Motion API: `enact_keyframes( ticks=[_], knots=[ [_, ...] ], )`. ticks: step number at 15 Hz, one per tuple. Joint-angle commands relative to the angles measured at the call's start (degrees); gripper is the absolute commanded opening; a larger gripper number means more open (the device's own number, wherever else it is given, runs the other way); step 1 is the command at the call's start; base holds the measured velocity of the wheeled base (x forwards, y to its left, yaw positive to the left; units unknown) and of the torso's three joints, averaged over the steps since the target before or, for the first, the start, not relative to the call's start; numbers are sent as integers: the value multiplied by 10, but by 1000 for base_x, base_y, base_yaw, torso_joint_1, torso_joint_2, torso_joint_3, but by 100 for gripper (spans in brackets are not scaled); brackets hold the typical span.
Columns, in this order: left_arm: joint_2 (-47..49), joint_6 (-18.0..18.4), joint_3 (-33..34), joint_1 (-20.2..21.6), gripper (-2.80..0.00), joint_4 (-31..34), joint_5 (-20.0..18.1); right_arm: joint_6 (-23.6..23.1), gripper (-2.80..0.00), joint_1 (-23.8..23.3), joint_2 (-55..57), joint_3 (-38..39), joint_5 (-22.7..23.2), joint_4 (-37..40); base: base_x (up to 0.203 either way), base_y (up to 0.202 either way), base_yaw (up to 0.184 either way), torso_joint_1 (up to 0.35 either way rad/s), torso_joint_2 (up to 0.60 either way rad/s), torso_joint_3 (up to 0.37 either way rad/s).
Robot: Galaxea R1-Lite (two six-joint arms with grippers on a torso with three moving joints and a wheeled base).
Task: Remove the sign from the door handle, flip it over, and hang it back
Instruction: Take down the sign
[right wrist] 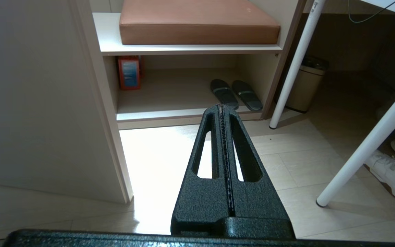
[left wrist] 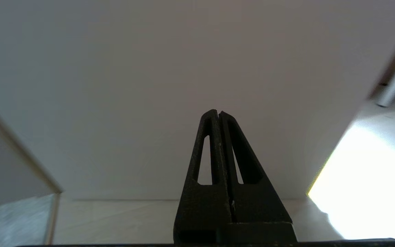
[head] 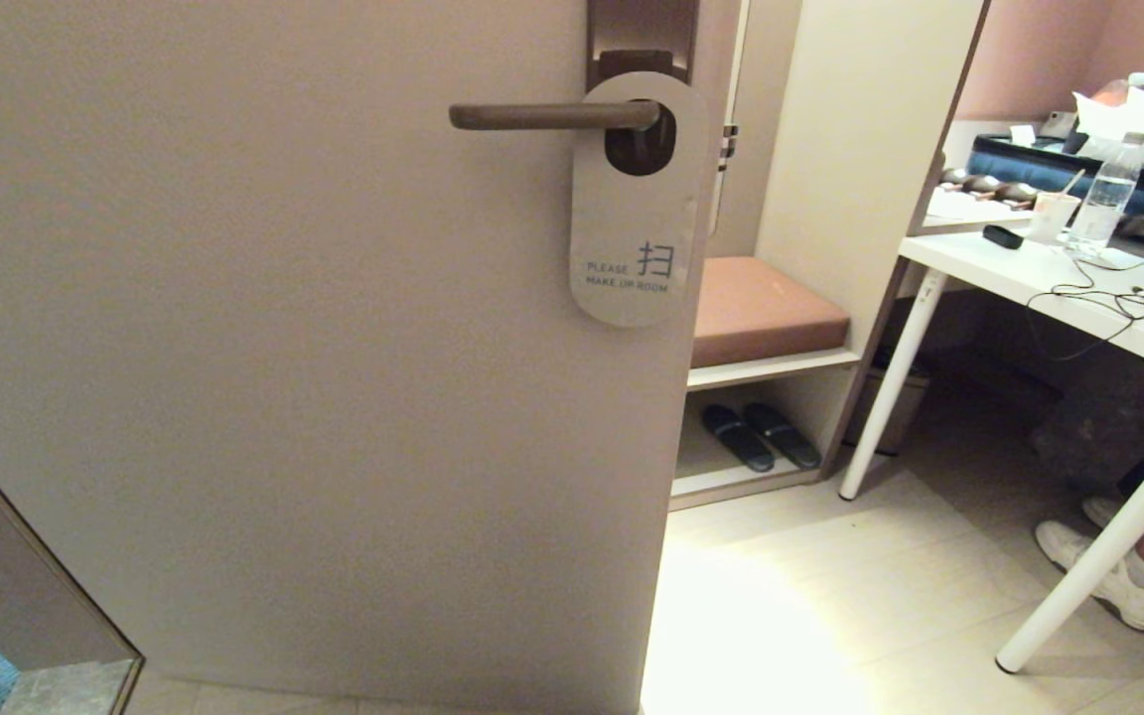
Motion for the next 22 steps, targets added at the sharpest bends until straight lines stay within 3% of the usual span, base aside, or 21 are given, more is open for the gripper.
enact_keyframes(
  ticks=[1, 10, 22],
  knots=[
    [-58, 0, 0, -2, -280, 20, 11, 0, -280, 0, 1, 0, 0, 0, 0, 0, 0, 0, 0, 0],
    [-58, -25, 0, -3, -280, 20, 19, 0, -280, 0, 1, 0, 0, 0, 0, 0, 0, 0, 0, 0],
    [-58, -26, 0, -3, -280, 19, 20, 0, -280, 0, 1, 0, 0, 0, 0, 0, 0, 0, 0, 0]
  ],
)
